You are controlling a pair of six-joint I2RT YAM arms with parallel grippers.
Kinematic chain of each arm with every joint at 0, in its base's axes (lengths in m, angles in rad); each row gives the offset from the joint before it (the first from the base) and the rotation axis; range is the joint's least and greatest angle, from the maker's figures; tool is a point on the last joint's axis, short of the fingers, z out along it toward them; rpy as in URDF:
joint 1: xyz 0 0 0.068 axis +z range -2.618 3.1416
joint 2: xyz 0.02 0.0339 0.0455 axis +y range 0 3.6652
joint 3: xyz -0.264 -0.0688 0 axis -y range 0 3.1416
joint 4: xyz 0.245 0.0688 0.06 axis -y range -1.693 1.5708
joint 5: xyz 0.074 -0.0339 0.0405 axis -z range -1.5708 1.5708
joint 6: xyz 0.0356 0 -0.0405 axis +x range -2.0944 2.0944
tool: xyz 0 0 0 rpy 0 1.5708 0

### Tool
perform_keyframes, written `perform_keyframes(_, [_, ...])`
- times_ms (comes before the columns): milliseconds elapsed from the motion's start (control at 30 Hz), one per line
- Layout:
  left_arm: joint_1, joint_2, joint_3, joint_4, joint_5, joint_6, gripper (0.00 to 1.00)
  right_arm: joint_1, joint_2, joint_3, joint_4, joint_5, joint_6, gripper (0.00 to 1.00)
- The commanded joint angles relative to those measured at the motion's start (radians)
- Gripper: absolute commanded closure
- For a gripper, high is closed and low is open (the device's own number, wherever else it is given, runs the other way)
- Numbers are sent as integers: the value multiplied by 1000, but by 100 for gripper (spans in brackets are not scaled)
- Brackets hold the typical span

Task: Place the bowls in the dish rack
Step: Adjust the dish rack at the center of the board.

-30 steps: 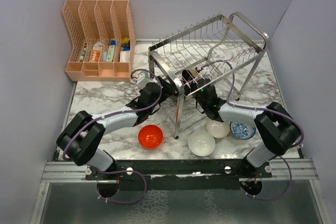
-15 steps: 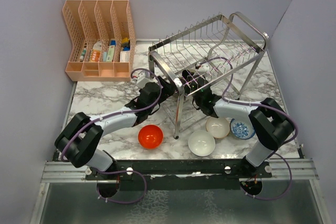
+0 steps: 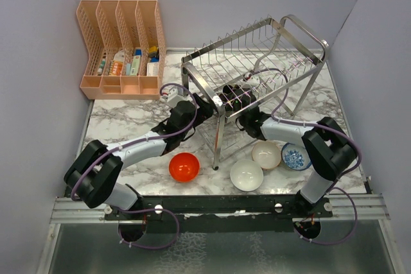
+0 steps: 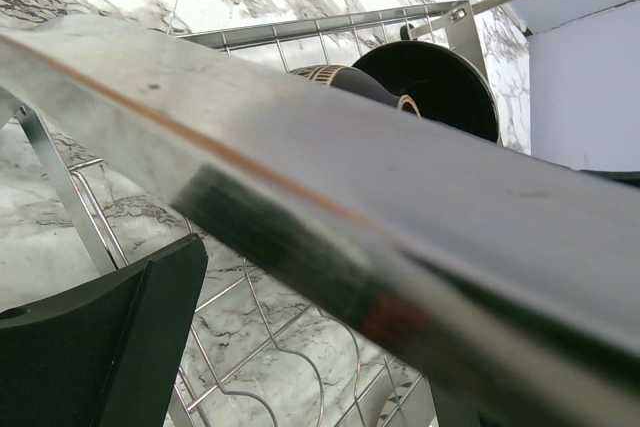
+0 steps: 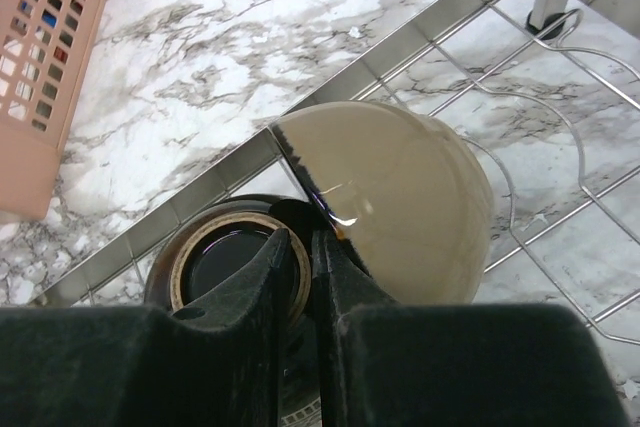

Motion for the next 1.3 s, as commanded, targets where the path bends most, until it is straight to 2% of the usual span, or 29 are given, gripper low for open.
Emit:
perform_keyframes(0, [-7,-34,-6,5,1,16,16,-51,73,-52,-210,67,4,86])
perform_keyframes(367, [-7,18,21,70,30,2,16,-60,74,-59,-207,47,11,86])
perform_keyframes(867, [-7,189,92,187,89,-43,16,-64,77,-55,-204,35,4,86])
perform_keyframes(1267, [-41,100,91,122,72,-16,7,-81,76,-57,-201,23,4,87])
